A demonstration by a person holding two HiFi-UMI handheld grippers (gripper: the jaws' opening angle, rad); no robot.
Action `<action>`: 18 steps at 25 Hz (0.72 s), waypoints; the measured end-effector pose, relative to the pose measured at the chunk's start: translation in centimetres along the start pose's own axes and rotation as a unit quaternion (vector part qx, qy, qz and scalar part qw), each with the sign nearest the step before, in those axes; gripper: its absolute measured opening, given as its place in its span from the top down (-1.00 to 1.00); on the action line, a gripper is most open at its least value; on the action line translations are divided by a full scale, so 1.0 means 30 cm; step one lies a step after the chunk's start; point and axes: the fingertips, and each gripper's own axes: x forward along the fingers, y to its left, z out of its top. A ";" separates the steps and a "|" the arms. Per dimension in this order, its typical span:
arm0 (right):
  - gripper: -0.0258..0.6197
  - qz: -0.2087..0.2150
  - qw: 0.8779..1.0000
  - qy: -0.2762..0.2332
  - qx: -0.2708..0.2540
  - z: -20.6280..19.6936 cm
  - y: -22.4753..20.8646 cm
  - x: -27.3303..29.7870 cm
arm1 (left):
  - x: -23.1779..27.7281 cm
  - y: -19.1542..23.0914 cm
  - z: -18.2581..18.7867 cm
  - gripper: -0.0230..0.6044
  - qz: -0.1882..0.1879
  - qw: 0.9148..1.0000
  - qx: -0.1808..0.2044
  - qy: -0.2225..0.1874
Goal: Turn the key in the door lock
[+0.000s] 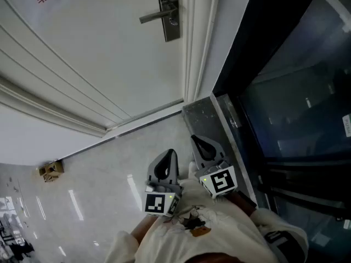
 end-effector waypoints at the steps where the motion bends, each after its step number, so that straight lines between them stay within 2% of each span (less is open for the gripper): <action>1: 0.91 -0.002 1.000 -0.002 0.000 0.000 -0.012 -0.001 | 0.001 0.001 0.000 0.91 0.000 1.000 0.000 0.000; 6: 0.91 -0.011 1.000 0.001 0.003 -0.011 -0.064 -0.032 | 0.021 -0.021 -0.002 0.91 -0.008 1.000 0.003 0.004; 12: 0.91 -0.003 1.000 0.008 0.009 -0.021 -0.073 -0.063 | 0.054 -0.051 -0.013 0.91 -0.013 1.000 -0.003 0.009; 16: 0.90 0.010 0.999 -0.036 0.031 0.015 -0.106 -0.078 | 0.078 -0.069 0.002 0.91 -0.013 1.000 -0.007 0.005; 18: 0.90 0.009 0.998 -0.039 0.044 0.003 -0.139 -0.066 | 0.086 -0.066 0.000 0.91 -0.005 1.000 -0.010 0.005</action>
